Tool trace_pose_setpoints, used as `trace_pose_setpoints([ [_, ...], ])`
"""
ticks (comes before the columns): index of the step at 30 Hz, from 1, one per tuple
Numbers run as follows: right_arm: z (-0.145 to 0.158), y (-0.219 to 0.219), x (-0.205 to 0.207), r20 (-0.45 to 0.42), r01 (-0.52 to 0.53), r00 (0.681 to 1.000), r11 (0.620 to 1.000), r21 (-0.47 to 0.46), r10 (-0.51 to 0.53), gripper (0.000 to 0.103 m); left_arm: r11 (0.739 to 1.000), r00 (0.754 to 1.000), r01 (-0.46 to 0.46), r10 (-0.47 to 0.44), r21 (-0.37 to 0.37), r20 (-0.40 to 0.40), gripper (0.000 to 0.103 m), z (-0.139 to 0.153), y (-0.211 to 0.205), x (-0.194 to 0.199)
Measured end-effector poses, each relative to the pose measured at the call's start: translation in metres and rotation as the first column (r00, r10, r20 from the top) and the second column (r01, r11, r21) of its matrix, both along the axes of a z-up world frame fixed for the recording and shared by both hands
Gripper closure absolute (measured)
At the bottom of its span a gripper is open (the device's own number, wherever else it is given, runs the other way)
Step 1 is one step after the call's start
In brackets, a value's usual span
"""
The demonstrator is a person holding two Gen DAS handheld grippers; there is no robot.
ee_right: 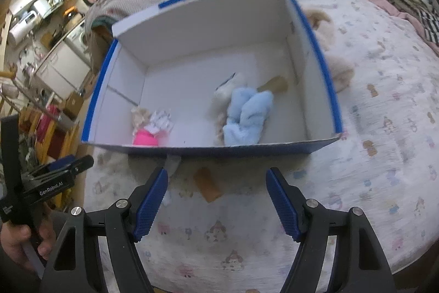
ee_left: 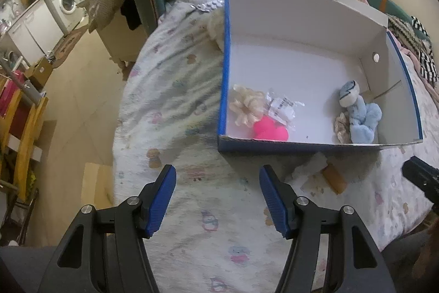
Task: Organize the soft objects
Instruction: 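Withdraw both tools from the box toward the remaining items, then grasp the white sock with the left tool while the right tool grasps the orange foam piece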
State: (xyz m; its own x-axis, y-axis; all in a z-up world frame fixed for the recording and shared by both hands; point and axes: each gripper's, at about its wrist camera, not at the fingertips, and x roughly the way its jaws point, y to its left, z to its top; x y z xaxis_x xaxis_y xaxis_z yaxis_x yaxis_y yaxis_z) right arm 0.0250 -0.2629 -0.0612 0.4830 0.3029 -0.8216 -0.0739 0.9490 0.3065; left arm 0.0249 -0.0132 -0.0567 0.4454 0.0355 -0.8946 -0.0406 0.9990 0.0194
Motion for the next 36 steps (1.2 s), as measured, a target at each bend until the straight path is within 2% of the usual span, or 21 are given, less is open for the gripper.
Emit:
trace_pose_setpoints([
  [6, -0.014, 0.009, 0.009, -0.054, -0.019, 0.998, 0.998, 0.055, 0.022, 0.025, 1.000, 0.999, 0.026, -0.026, 0.012, -0.027, 0.043, -0.009, -0.008, 0.001],
  [12, -0.042, 0.010, 0.024, -0.195, 0.033, 0.981, 0.997, 0.065, -0.020, 0.025, 1.000, 0.996, 0.029, -0.030, -0.011, -0.090, 0.043, -0.028, -0.013, 0.006],
  [16, -0.059, 0.011, 0.031, -0.265, 0.056, 0.964, 0.993, 0.107, -0.026, 0.025, 0.998, 0.989, 0.050, -0.054, -0.029, -0.140, 0.043, -0.044, -0.025, 0.011],
  [22, -0.068, 0.018, 0.039, -0.293, 0.054, 0.956, 0.994, 0.094, -0.024, 0.025, 0.989, 0.971, 0.136, -0.144, -0.057, -0.191, 0.043, -0.069, -0.058, 0.022],
  [29, -0.063, 0.016, 0.044, -0.282, 0.052, 0.959, 0.995, 0.081, -0.028, 0.025, 0.975, 0.947, 0.213, -0.223, -0.068, -0.233, 0.043, -0.091, -0.087, 0.033],
  [31, -0.064, 0.015, 0.045, -0.284, 0.055, 0.958, 0.995, 0.082, -0.030, 0.025, 0.975, 0.941, 0.214, -0.223, -0.065, -0.254, 0.047, -0.097, -0.088, 0.036],
  [33, -0.065, 0.015, 0.046, -0.289, 0.050, 0.957, 0.995, 0.083, -0.024, 0.025, 0.978, 0.945, 0.195, -0.208, -0.078, -0.253, 0.070, -0.098, -0.083, 0.039],
  [34, -0.066, 0.013, 0.046, -0.296, 0.044, 0.955, 0.995, 0.084, -0.018, 0.025, 0.976, 0.942, 0.194, -0.212, -0.094, -0.259, 0.077, -0.099, -0.082, 0.040],
  [36, -0.070, 0.014, 0.046, -0.306, 0.040, 0.952, 0.996, 0.075, -0.015, 0.025, 0.975, 0.939, 0.191, -0.216, -0.114, -0.269, 0.077, -0.102, -0.077, 0.041],
])
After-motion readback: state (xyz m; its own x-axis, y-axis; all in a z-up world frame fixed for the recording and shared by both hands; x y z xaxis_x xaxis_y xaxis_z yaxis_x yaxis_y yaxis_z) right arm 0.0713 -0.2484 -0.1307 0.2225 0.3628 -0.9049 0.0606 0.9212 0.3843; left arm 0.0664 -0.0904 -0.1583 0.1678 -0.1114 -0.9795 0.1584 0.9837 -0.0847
